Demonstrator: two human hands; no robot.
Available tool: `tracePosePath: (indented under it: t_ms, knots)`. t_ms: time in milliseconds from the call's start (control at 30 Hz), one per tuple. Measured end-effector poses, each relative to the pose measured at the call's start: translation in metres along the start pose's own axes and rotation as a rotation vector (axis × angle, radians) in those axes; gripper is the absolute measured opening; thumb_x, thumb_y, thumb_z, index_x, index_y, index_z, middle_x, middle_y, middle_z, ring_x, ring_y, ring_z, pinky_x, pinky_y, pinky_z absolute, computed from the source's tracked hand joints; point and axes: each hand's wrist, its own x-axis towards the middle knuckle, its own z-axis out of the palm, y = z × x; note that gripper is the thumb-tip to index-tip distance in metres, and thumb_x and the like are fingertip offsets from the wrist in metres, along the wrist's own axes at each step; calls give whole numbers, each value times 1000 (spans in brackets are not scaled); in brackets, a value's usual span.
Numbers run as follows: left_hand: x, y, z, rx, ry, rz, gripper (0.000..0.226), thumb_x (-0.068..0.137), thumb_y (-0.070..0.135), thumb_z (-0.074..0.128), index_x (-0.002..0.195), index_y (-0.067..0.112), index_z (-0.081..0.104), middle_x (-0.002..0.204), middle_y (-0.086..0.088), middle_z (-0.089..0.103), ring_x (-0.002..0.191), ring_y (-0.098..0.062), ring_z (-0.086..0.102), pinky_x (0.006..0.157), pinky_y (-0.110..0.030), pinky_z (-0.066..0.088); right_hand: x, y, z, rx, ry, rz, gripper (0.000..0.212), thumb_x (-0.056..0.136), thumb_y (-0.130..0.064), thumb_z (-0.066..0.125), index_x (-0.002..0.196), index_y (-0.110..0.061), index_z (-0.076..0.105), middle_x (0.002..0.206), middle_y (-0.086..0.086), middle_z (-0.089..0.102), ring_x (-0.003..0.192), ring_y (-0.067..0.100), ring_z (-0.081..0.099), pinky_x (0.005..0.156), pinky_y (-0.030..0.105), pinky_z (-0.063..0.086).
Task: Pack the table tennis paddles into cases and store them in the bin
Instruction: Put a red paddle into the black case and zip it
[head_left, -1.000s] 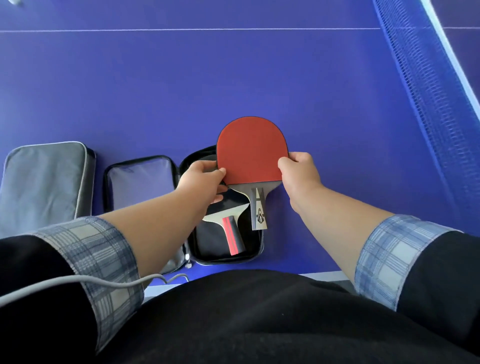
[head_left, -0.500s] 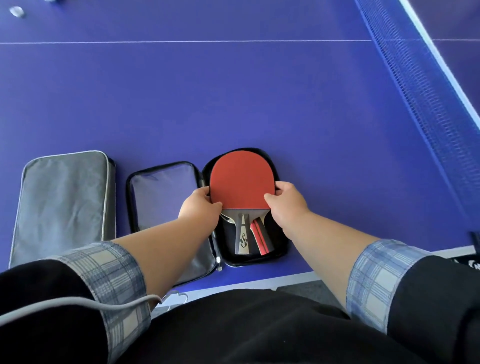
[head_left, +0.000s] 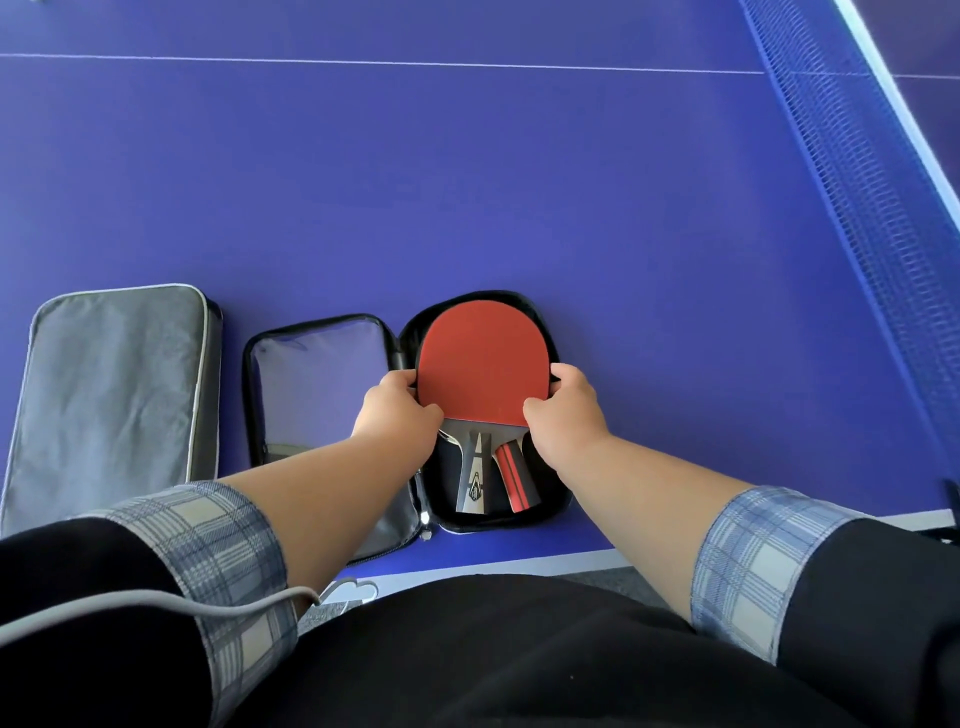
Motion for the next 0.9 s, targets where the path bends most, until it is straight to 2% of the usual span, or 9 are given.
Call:
tracePosePath:
  t_ms: [100, 200, 300, 367, 500, 633, 767, 833, 900]
  knots:
    - [-4, -3, -3, -3, 42, 11, 46, 88, 20, 57, 133, 25, 54, 101, 15, 65, 67, -6, 56, 51, -20, 37, -4, -8, -2, -91, 80, -13, 65, 92, -12, 57, 152, -24, 35, 147, 5, 39, 112, 26, 58, 85, 38, 55]
    - [-9, -17, -16, -14, 107, -27, 51, 91, 26, 57, 141, 24, 47, 115, 8, 57, 77, -9, 56, 57, -21, 39, -14, -21, 1, -357, 107, -294, 62, 93, -23, 60, 150, -26, 38, 155, -1, 33, 140, 25, 32, 113, 41, 34]
    - [-16, -42, -41, -6, 194, -110, 56, 87, 27, 57, 142, 25, 45, 131, 1, 53, 100, -23, 60, 79, -34, 51, -27, -38, 20, -546, -62, -666, 57, 93, -27, 60, 148, -25, 42, 154, -3, 37, 144, 20, 25, 119, 37, 21]
    - [-21, -61, -58, 92, 292, -194, 60, 86, 30, 60, 143, 24, 43, 140, -8, 48, 124, -31, 48, 102, -42, 42, -39, -48, 40, -596, -198, -777, 58, 93, -28, 59, 148, -22, 42, 154, -1, 38, 144, 21, 25, 119, 36, 19]
    - [-36, -87, -78, 68, 335, -427, 72, 84, 33, 63, 148, 22, 33, 147, -16, 38, 133, -37, 38, 112, -44, 30, -67, -51, 87, -792, -425, -908, 60, 94, -30, 59, 149, -15, 42, 159, 9, 34, 145, 30, 30, 118, 40, 24]
    - [-43, -101, -81, -115, 242, -420, 67, 85, 28, 64, 146, 18, 38, 136, -12, 51, 114, -34, 55, 97, -38, 45, -89, -38, 116, -941, -598, -828, 78, 95, -47, 59, 158, -16, 26, 168, 13, 12, 153, 30, 16, 123, 42, 18]
    - [-44, -107, -100, -119, 154, -286, 20, 87, 35, 57, 96, 21, 68, 88, -7, 68, 66, -23, 56, 62, -29, 46, -111, -40, 124, -875, -658, -690, 102, 84, -71, 58, 162, -24, 12, 170, 9, 1, 156, 27, 1, 125, 46, 11]
    - [-48, -99, -107, -189, 124, -222, 19, 85, 41, 58, 91, 24, 65, 87, -6, 69, 67, -22, 60, 61, -30, 50, -123, -45, 120, -740, -648, -646, 106, 78, -74, 62, 161, -33, 9, 170, 6, 2, 156, 24, -1, 125, 47, 11]
    - [-54, -83, -106, -373, 59, -141, 23, 82, 44, 62, 95, 25, 62, 95, -6, 70, 77, -23, 68, 64, -34, 56, -136, -49, 112, -546, -610, -657, 103, 76, -69, 69, 158, -37, 15, 166, 3, 21, 155, 21, 13, 123, 48, 21]
